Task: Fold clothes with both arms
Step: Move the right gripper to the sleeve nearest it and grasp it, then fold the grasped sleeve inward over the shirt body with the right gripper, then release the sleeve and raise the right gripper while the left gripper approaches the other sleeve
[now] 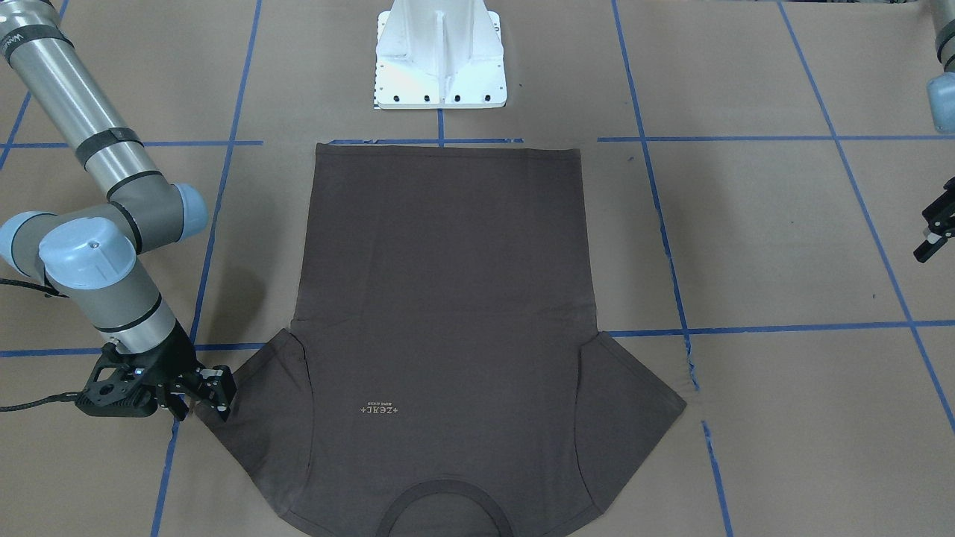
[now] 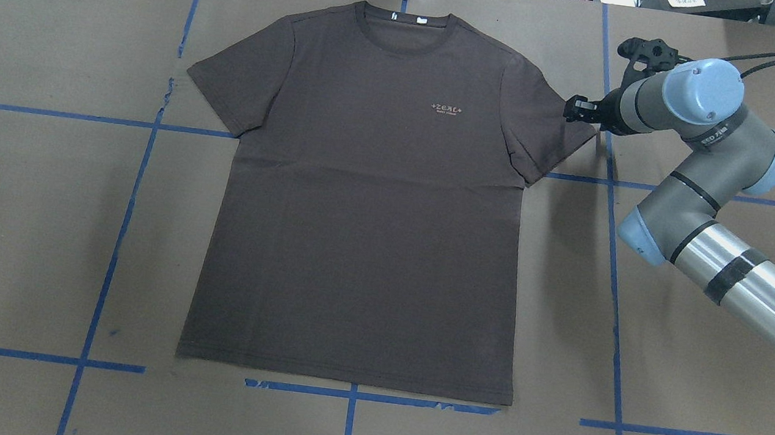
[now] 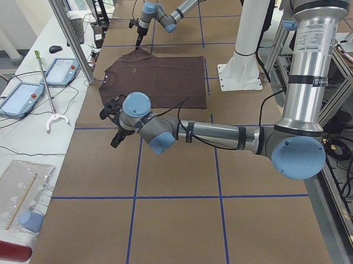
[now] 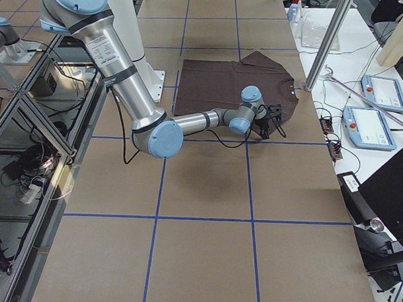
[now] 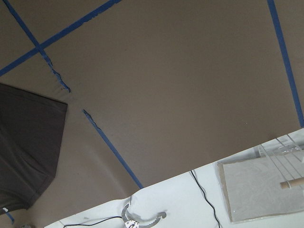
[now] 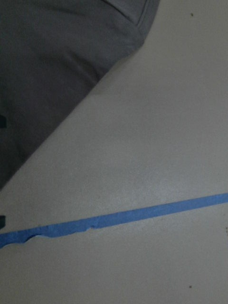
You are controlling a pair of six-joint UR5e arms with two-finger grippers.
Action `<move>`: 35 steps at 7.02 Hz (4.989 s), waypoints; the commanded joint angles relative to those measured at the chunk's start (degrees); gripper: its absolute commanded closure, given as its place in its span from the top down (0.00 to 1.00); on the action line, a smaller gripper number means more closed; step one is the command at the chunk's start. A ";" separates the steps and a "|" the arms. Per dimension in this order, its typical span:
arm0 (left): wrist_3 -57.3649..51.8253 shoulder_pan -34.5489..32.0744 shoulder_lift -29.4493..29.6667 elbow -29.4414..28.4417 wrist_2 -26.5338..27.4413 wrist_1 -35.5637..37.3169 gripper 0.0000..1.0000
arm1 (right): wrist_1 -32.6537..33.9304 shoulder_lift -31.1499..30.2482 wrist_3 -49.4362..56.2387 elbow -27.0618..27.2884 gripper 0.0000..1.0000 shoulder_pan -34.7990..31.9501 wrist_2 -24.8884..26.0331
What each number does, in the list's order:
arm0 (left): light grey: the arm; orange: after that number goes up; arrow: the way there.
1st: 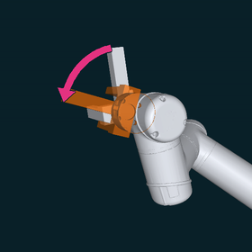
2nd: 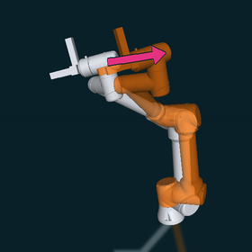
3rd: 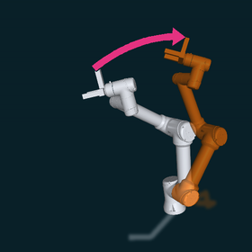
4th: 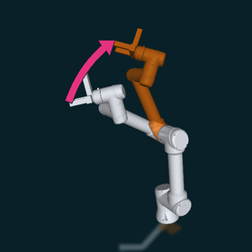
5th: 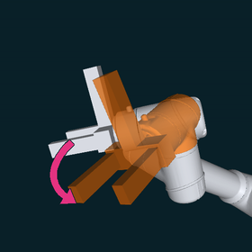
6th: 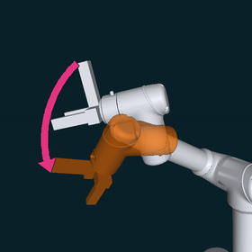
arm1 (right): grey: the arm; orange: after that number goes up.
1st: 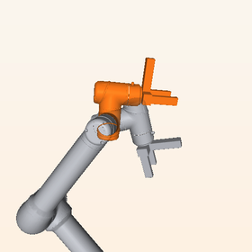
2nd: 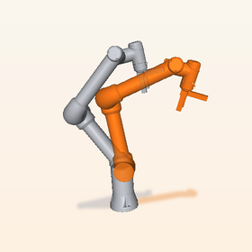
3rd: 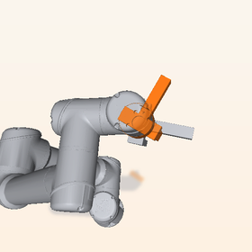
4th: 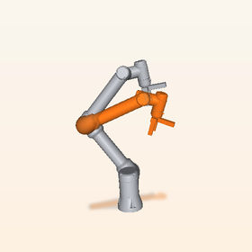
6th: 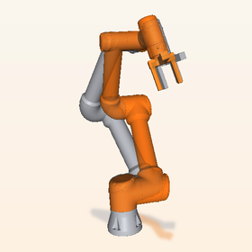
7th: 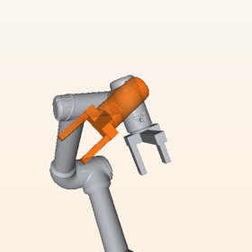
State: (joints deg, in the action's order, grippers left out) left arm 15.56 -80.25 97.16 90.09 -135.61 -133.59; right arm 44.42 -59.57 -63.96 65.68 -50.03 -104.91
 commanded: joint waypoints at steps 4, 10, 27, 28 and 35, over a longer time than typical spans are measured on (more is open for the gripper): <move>-0.09 0.00 -0.04 -0.18 0.09 0.00 1.00 | 0.23 -0.02 0.59 -0.02 0.00 0.63 0.32; -0.26 0.09 -0.13 -0.35 0.18 0.00 1.00 | 13.30 8.74 -2.99 3.67 0.00 3.25 4.79; 42.28 22.80 9.44 -4.04 27.26 -9.41 0.93 | 16.23 -8.61 33.46 15.43 1.00 -22.04 -26.22; 51.15 26.42 12.58 -7.00 31.33 -9.49 0.81 | 16.14 -9.42 33.37 16.23 1.00 -22.04 -26.13; 43.24 31.91 22.90 -24.52 38.75 -9.93 0.67 | 15.96 -12.33 33.29 18.44 1.00 -22.04 -25.96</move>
State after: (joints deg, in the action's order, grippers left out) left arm 58.90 -48.73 119.54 66.33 -97.85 -143.49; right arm 60.38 -71.85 -30.67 84.10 -72.07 -130.89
